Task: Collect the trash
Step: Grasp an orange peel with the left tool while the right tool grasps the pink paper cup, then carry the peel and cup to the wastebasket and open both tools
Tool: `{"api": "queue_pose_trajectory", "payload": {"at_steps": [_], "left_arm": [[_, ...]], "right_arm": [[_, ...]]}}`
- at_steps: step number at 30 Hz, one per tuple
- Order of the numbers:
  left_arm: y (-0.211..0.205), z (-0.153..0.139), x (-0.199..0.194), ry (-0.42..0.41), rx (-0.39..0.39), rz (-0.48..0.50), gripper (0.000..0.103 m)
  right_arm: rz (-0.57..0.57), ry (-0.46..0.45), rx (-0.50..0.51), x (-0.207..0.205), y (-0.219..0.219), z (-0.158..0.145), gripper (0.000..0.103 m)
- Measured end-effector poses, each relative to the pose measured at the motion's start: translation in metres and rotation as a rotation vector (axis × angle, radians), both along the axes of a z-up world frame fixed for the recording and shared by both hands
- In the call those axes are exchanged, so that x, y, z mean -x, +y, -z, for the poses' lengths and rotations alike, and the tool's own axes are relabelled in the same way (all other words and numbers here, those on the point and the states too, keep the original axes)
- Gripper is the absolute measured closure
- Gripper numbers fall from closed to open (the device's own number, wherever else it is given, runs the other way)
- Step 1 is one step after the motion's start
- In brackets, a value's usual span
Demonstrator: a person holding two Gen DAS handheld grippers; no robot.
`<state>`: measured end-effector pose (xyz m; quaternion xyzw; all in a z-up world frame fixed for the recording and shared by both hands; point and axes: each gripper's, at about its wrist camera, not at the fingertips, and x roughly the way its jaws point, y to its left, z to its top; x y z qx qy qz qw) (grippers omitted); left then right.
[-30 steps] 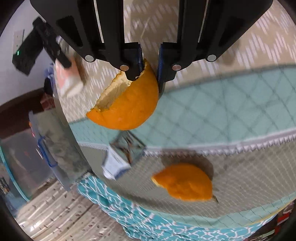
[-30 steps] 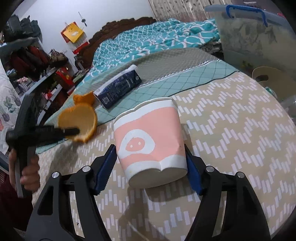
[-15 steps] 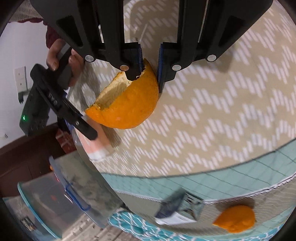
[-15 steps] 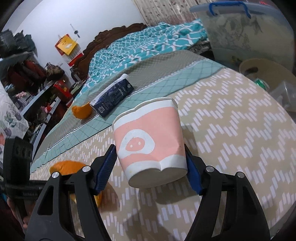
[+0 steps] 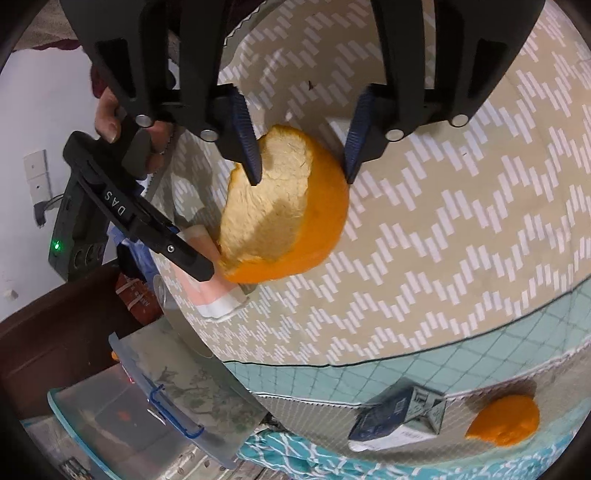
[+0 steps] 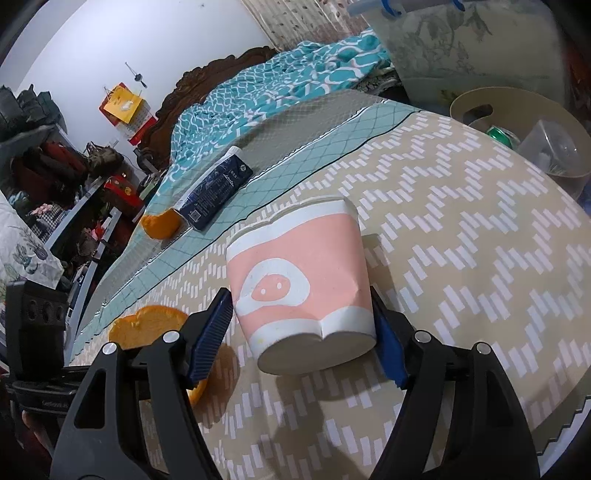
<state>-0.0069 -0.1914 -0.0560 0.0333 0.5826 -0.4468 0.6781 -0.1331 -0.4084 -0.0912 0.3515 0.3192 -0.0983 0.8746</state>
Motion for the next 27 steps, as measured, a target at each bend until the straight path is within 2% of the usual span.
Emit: {"api": "queue_pose_trajectory", "payload": {"at_steps": [5, 6, 7, 8, 9, 11, 12, 14, 22, 27], "left_arm": [[-0.005, 0.000, 0.001, -0.013, -0.006, 0.006, 0.056], [-0.005, 0.000, 0.000, -0.013, -0.006, 0.003, 0.056], [-0.003, 0.001, -0.002, -0.014, -0.004, 0.001, 0.059], [-0.004, 0.001, -0.002, -0.019, -0.007, -0.002, 0.061], [-0.006, 0.003, -0.003, -0.034, -0.025, -0.004, 0.073], [-0.008, 0.004, -0.006, -0.054, -0.041, -0.008, 0.086], [-0.010, 0.006, -0.010, -0.037, -0.040, -0.008, 0.092], [-0.014, 0.007, -0.017, 0.024, -0.014, -0.010, 0.093], [-0.053, -0.003, -0.016, 0.019, -0.004, 0.047, 0.094], [-0.093, -0.013, -0.021, 0.042, 0.020, 0.089, 0.094]], "right_arm": [[0.000, -0.001, -0.001, -0.001, 0.001, 0.000, 0.030], [-0.009, -0.004, 0.000, -0.002, 0.001, 0.000, 0.035], [-0.020, -0.004, -0.004, -0.003, 0.002, 0.001, 0.052], [-0.021, -0.011, -0.006, -0.002, 0.002, 0.000, 0.051], [-0.020, -0.016, -0.002, -0.002, 0.001, 0.000, 0.054], [-0.017, -0.025, 0.001, -0.002, 0.001, -0.002, 0.057], [-0.013, -0.032, -0.003, -0.001, -0.001, -0.002, 0.060], [-0.004, -0.044, -0.016, 0.002, -0.005, -0.002, 0.063], [0.069, -0.101, -0.121, 0.022, -0.043, 0.001, 0.064], [0.144, -0.135, -0.119, 0.037, -0.080, -0.006, 0.064]]}}
